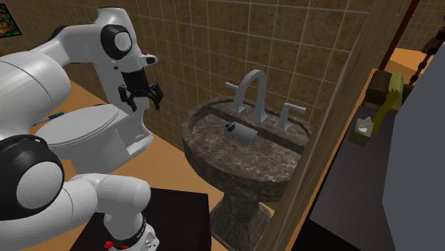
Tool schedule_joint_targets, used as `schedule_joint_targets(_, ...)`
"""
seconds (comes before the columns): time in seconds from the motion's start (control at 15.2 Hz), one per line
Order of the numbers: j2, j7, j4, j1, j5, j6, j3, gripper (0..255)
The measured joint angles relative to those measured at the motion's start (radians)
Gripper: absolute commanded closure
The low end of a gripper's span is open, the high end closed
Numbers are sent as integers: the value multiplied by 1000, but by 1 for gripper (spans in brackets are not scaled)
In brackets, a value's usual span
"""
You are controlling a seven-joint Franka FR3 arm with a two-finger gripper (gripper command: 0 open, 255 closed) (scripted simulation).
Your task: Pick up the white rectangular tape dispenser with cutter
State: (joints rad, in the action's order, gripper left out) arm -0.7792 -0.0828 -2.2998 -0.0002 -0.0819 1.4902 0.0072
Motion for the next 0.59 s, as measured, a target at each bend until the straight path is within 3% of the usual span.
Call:
schedule_joint_targets(0.26, 42, -49, -4, -8, -25, 39, -42, 0)
schedule_joint_targets(0.59, 155, -182, 28, -28, -81, 110, -151, 0)
